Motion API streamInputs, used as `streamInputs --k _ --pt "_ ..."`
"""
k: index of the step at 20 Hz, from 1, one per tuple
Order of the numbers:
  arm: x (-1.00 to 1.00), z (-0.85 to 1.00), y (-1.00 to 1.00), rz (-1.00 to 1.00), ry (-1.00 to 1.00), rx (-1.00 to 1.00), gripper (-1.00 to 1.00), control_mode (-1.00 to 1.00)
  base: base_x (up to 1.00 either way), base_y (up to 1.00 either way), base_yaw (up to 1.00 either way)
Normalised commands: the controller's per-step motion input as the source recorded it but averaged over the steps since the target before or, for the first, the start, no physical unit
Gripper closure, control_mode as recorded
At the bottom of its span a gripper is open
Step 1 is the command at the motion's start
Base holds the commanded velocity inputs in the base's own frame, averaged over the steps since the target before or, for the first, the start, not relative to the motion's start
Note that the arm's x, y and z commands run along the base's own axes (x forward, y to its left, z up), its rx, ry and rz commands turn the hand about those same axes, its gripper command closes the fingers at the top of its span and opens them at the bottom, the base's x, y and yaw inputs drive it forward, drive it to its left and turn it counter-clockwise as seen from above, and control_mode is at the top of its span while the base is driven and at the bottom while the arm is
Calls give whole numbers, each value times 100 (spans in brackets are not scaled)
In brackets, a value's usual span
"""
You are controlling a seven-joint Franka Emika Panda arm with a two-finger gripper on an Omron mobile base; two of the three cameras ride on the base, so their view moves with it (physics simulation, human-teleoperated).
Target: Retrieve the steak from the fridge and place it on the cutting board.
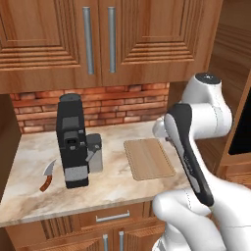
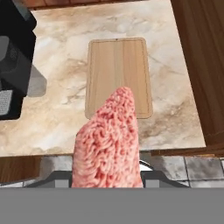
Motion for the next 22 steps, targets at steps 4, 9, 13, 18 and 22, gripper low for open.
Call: streamInputs --k 4,9,13,18,22 --pt "81 -90 0 0 7 0 100 -100 0 0 0" --pt "67 -70 0 0 0 0 100 -100 0 0 0" --pt "84 -58 3 0 0 0 100 -100 0 0 0" --pt "67 -49 2 0 0 0 100 -100 0 0 0" --pt "58 -43 0 0 0 0 100 -100 0 0 0"
